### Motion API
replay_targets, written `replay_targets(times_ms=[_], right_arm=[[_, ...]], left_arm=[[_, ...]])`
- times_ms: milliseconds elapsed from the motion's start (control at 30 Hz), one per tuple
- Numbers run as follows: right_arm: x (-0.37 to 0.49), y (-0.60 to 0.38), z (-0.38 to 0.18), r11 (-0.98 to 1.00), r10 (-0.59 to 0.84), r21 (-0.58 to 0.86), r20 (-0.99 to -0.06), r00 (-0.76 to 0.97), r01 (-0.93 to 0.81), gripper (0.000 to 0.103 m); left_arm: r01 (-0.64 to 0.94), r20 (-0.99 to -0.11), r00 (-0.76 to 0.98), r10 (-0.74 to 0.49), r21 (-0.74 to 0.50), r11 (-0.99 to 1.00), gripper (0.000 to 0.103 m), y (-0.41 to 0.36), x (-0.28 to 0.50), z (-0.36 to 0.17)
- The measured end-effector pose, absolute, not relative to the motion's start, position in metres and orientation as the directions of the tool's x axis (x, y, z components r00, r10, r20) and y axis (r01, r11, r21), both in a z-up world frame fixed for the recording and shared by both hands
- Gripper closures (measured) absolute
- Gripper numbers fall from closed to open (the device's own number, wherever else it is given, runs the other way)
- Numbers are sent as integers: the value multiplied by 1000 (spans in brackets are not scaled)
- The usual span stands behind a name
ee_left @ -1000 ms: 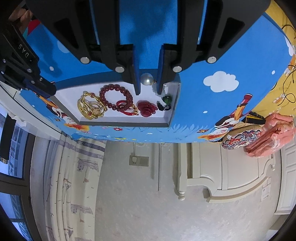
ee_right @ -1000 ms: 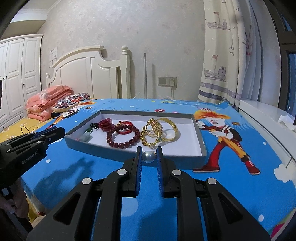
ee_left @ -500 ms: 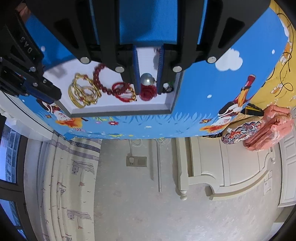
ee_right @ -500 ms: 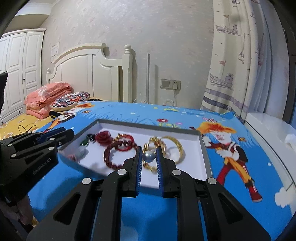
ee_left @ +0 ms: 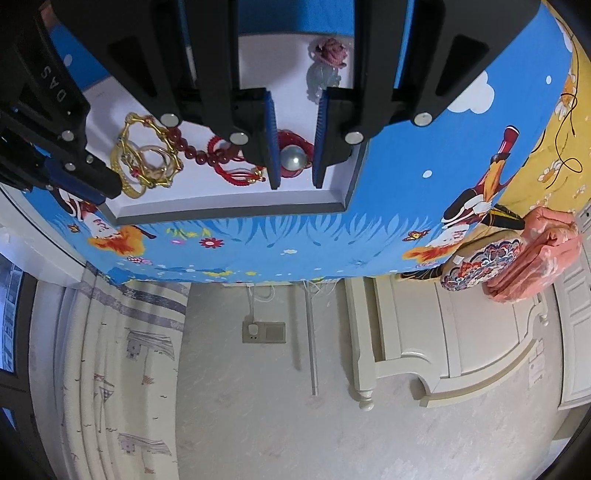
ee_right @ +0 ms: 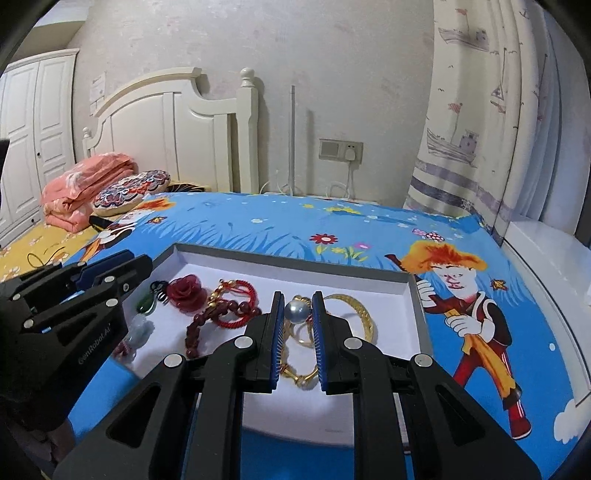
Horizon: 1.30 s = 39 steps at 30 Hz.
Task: Organize jewelry
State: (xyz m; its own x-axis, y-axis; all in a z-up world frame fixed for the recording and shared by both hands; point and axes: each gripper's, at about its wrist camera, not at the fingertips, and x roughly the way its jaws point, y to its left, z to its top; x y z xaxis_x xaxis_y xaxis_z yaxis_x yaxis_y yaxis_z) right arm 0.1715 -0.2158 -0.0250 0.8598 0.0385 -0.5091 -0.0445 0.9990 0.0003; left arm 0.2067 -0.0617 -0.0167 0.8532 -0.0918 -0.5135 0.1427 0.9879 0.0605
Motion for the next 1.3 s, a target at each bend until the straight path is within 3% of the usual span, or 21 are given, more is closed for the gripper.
replay_targets(times_ms=[967, 1000, 1100, 1167, 1300], right_arm=[[204, -209, -29, 999, 13, -29, -567, 824, -35, 87], [205, -209, -29, 999, 14, -26, -571, 821, -35, 87], [209, -209, -31, 1000, 1, -23, -595, 804, -18, 77], [208, -212, -32, 1000, -7, -15, -598, 801, -2, 45], [202, -215, -33, 1000, -16, -15, -599, 801, 9, 42]], left_arm=[[135, -557, 827, -83, 52, 990, 85, -68, 230, -17], [132, -562, 823, -84, 46, 990, 83, -67, 230, -17], [105, -563, 824, -61, 46, 993, 46, -63, 231, -19], [92, -559, 828, -51, 46, 995, 43, -59, 230, -20], [88, -564, 824, -47, 45, 995, 37, -51, 228, -22]])
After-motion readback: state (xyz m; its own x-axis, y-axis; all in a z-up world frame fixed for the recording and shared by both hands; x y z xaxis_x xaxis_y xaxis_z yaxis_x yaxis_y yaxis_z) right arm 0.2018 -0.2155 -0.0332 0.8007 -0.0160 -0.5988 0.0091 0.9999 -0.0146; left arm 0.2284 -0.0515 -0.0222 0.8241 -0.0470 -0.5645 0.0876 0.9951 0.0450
